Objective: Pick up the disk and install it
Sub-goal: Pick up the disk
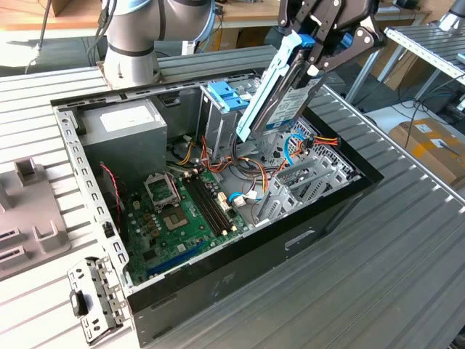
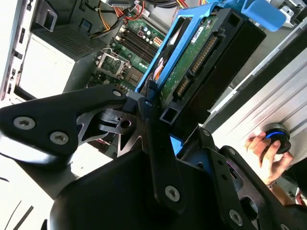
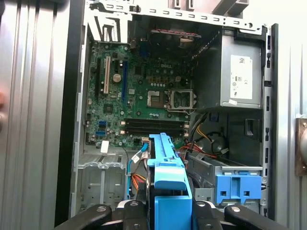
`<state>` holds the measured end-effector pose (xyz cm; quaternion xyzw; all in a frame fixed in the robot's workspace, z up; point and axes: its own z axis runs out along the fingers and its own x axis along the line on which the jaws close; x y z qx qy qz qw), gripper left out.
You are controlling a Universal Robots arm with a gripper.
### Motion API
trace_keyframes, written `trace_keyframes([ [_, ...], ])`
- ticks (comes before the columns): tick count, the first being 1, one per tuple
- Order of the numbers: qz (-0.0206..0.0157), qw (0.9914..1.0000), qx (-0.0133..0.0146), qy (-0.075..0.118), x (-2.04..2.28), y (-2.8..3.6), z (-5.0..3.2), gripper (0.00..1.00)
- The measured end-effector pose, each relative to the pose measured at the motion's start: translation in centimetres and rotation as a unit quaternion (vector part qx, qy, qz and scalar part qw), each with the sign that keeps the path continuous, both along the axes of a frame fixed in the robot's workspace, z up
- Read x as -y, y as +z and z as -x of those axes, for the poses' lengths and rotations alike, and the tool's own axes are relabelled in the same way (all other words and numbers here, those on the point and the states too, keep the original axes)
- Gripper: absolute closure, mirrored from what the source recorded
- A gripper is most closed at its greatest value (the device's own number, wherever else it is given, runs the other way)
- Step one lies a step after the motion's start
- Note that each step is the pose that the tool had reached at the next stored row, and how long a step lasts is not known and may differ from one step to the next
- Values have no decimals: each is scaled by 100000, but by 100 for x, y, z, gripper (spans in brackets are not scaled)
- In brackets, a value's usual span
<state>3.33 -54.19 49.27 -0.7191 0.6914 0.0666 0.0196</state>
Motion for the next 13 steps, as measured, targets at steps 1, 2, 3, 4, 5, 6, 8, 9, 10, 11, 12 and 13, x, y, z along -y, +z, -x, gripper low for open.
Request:
trace_keyframes([
  [1, 2, 100000, 0, -3, 10, 0, 0, 64],
  [2, -1, 100000, 0, -3, 21, 0, 0, 64],
  [3, -3, 100000, 0, 1, 30, -1, -1, 64],
  [4, -1, 100000, -1, 0, 38, -1, -1, 64],
  [5, -2, 100000, 0, -2, 45, -2, -1, 64],
  [6, -2, 100000, -1, 0, 53, -2, -1, 64],
  [8, -4, 100000, 1, 0, 71, -4, -1, 64],
  [9, -5, 100000, 2, -1, 73, -4, 0, 64],
  [10, -8, 100000, 0, 0, 74, -5, -1, 64],
  [11, 1, 100000, -1, 1, 74, -4, -1, 64],
  [12, -3, 100000, -1, 2, 75, -4, -1, 64],
  [13, 0, 100000, -1, 0, 75, -4, -1, 64],
])
